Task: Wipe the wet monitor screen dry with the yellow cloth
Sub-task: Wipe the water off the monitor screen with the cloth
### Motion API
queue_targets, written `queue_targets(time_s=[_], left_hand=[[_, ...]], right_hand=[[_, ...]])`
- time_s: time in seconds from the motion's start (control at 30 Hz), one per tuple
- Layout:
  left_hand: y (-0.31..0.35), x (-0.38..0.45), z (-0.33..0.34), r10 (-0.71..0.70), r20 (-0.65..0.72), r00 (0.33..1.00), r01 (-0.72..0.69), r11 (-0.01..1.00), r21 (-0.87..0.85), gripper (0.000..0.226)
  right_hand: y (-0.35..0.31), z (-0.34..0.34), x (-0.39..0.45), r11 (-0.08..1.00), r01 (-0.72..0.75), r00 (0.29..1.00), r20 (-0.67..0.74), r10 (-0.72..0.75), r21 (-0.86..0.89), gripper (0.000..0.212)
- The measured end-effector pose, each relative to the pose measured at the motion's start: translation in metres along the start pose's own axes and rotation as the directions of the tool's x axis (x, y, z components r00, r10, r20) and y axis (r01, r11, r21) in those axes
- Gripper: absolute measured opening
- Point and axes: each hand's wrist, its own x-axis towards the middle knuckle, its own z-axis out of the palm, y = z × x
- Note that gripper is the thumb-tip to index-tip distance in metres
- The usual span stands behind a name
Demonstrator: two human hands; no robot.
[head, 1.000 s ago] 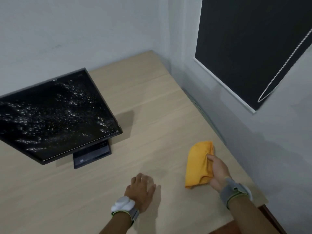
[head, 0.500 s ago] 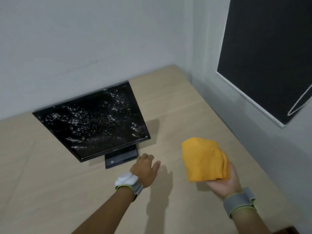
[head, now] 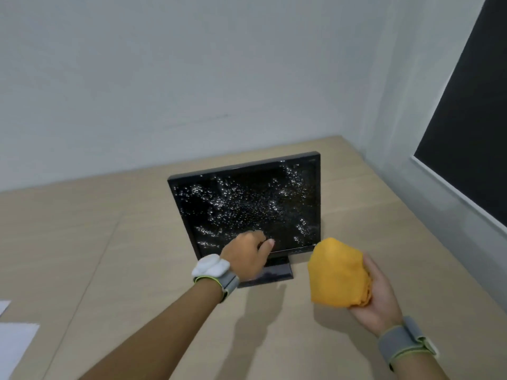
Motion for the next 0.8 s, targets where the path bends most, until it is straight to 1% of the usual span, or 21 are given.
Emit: queue_targets(time_s=[0.07,0.23,0.33,0.4,0.5,0.6,0.7,0.73,0.8], left_hand=[[-0.017,0.007,-0.029,0.012,-0.046,0.999,-0.012,1.000,0.008,0.038],[-0.051,0.033,-0.109,0.068,-0.202,0.977,-0.067,0.998,0.012,0.041],[-0.066,0.055,-0.154,0.071,-0.293,0.954,-0.074,0.997,0.001,0.041],[-0.071,0.069,-0.176,0.069,-0.315,0.947,-0.073,0.997,0.000,0.040],[-0.065,0.090,-0.193,0.080,-0.272,0.959,-0.078,0.997,0.019,0.040],[-0.046,0.116,-0.197,0.109,-0.185,0.977,-0.107,0.994,0.020,0.042],[-0.019,0.145,-0.193,0.114,-0.062,0.992,-0.113,0.993,0.020,0.046],[-0.011,0.154,-0.189,0.110,-0.014,0.994,-0.110,0.994,0.022,0.048],[0.001,0.170,-0.176,0.102,0.087,0.991,-0.106,0.994,0.036,0.051]], right_hand=[[0.015,0.024,0.006,0.999,0.020,1.000,-0.006,-0.020,-0.041,0.051],[0.045,0.070,0.018,0.997,0.058,0.997,-0.044,-0.060,-0.055,0.051],[0.052,0.087,0.027,0.991,0.125,0.989,-0.078,-0.129,-0.055,0.054],[0.052,0.092,0.032,0.981,0.182,0.976,-0.113,-0.188,-0.061,0.056],[0.050,0.094,0.037,0.967,0.238,0.955,-0.159,-0.249,-0.086,0.061],[0.046,0.089,0.046,0.954,0.275,0.919,-0.259,-0.298,-0.122,0.066],[0.044,0.076,0.060,0.928,0.269,0.850,-0.388,-0.355,-0.259,0.075],[0.045,0.073,0.064,0.918,0.254,0.832,-0.416,-0.368,-0.305,0.075],[0.049,0.069,0.070,0.902,0.251,0.809,-0.437,-0.394,-0.350,0.066]])
